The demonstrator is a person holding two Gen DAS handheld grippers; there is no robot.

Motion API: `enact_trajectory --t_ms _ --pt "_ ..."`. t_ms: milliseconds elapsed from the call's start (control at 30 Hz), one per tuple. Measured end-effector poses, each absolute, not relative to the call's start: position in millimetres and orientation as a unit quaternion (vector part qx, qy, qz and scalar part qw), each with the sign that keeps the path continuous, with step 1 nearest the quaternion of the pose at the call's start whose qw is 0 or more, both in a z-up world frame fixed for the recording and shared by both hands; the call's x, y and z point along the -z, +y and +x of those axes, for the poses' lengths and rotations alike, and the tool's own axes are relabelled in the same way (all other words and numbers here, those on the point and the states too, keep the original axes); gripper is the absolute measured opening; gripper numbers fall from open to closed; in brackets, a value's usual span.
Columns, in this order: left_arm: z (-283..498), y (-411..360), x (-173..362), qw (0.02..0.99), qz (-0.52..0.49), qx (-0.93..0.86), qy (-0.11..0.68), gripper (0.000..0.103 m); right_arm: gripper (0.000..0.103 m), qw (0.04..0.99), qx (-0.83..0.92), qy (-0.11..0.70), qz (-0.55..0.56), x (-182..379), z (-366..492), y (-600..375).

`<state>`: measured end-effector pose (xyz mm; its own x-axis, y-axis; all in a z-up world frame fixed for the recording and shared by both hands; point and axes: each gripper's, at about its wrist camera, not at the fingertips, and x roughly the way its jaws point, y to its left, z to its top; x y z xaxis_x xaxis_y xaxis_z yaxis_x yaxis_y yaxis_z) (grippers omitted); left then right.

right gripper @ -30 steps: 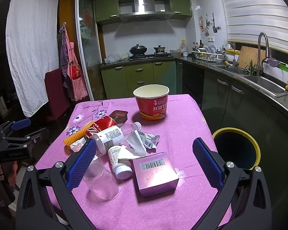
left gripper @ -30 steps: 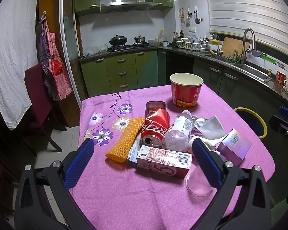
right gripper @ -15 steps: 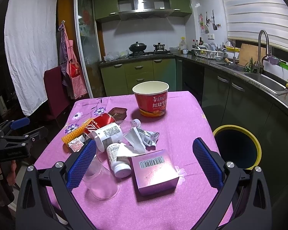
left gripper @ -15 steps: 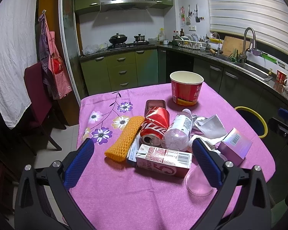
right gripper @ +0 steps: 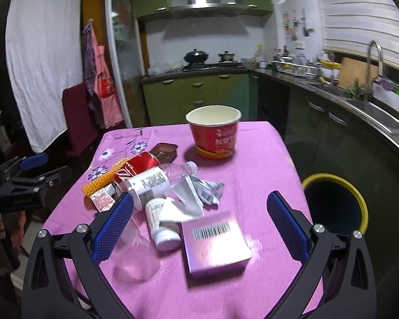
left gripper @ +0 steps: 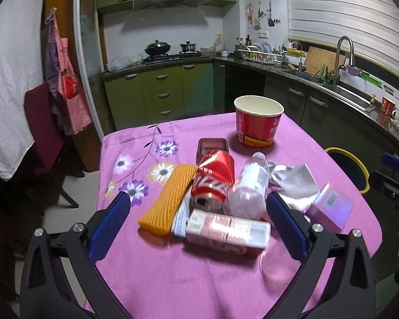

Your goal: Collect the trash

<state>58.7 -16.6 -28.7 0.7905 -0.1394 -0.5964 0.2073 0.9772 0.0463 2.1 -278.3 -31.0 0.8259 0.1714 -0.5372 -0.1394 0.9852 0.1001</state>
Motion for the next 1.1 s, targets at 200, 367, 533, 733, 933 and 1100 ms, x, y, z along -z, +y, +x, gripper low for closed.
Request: enact_trajectory --t_ms 200,367,533,733,933,1100 --pt "132.3 -8.4 22.9 0.946 0.050 0.081 0.310 0.097 0.099 0.931 -0.111 0.345 0.040 12.4 98.4 -286.2" --pt "186.5 -10.2 24.5 0.948 0.046 0.076 0.307 0.097 0.096 0.905 -0.094 0.413 0.044 2.3 201.6 -306.3" --pt "212.7 -17.6 25.9 0.951 0.046 0.076 0.298 0.097 0.058 0.875 -0.040 0.482 0.031 9.7 301.6 -329.1" --pt "221.8 -19.0 39.3 0.948 0.055 0.079 0.304 0.097 0.043 0.822 -0.009 0.568 0.040 51.1 380.3 -346.3" --pt "227.0 -14.7 52.1 0.944 0.051 0.084 0.316 0.097 0.036 0.796 -0.019 0.603 0.055 84.9 411.8 -339.0" --pt "230.0 -14.4 59.1 0.940 0.053 0.090 0.326 0.097 0.006 0.777 -0.019 0.626 0.059 106.8 427.6 -332.7"
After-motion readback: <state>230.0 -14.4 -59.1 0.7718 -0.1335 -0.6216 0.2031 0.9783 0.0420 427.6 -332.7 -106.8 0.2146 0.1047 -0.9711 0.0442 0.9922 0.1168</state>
